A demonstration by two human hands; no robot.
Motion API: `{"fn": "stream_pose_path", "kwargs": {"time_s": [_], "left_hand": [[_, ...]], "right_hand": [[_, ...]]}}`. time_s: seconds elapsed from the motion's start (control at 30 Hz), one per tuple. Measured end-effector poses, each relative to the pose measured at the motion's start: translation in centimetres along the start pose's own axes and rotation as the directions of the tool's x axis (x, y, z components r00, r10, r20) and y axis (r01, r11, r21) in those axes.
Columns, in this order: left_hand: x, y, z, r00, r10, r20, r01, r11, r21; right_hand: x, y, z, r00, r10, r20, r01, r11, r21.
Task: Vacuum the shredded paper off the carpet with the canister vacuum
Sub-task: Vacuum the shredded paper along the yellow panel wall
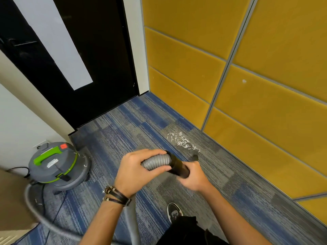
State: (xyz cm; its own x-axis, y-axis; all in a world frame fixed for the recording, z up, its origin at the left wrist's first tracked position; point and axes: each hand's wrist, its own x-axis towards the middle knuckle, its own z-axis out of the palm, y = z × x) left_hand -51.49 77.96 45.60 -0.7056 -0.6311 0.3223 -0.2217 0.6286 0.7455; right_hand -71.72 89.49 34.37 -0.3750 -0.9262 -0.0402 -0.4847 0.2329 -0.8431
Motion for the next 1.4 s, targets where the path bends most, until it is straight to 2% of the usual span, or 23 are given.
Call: {"fn": "stream_pose_path", "kwargs": {"time_s": [0.13, 0.23, 0.37, 0.63, 0.93, 1.2, 1.4], "left_hand": [[2.6, 0.2, -0.6, 0.996, 0.035, -0.080, -0.027, 0.996, 0.089], [4.1, -0.3, -1.1, 0.994, 0.024, -0.103, -0.012, 0.993, 0.115], [5.7, -0.9, -1.0, 0.994, -0.005, -0.109, 0.013, 0.997, 0.076], [7.6, -0.4, 1.7, 0.998, -0.037, -0.060, 0.034, 0.998, -0.055], [8.4, -0.4, 1.9, 0.990, -0.014, -0.141, 0.020, 0.999, 0.040], [9.7, 0.7, 3.2, 0.994, 0.096, -0.053, -0.098, 0.995, -0.030], [10.0, 0.6, 2.4, 0.994, 0.074, -0.080, -0.079, 0.995, -0.059]], "right_hand": [[3.1, -0.2, -0.5, 0.999, -0.025, -0.039, 0.025, 1.000, -0.008], [5.4, -0.8, -0.6, 0.997, -0.075, -0.016, 0.075, 0.997, 0.009], [7.5, -0.9, -1.3, 0.996, -0.081, 0.041, 0.080, 0.997, 0.021], [6.4, 2.4, -4.1, 0.999, -0.046, 0.015, 0.046, 0.999, -0.012], [8.6, 1.8, -4.7, 0.996, -0.081, 0.028, 0.082, 0.996, -0.019], [6.8, 2.5, -5.4, 0.994, -0.031, -0.102, 0.035, 0.999, 0.040], [6.1, 2.6, -5.6, 0.997, -0.024, -0.076, 0.024, 1.000, 0.000]]}}
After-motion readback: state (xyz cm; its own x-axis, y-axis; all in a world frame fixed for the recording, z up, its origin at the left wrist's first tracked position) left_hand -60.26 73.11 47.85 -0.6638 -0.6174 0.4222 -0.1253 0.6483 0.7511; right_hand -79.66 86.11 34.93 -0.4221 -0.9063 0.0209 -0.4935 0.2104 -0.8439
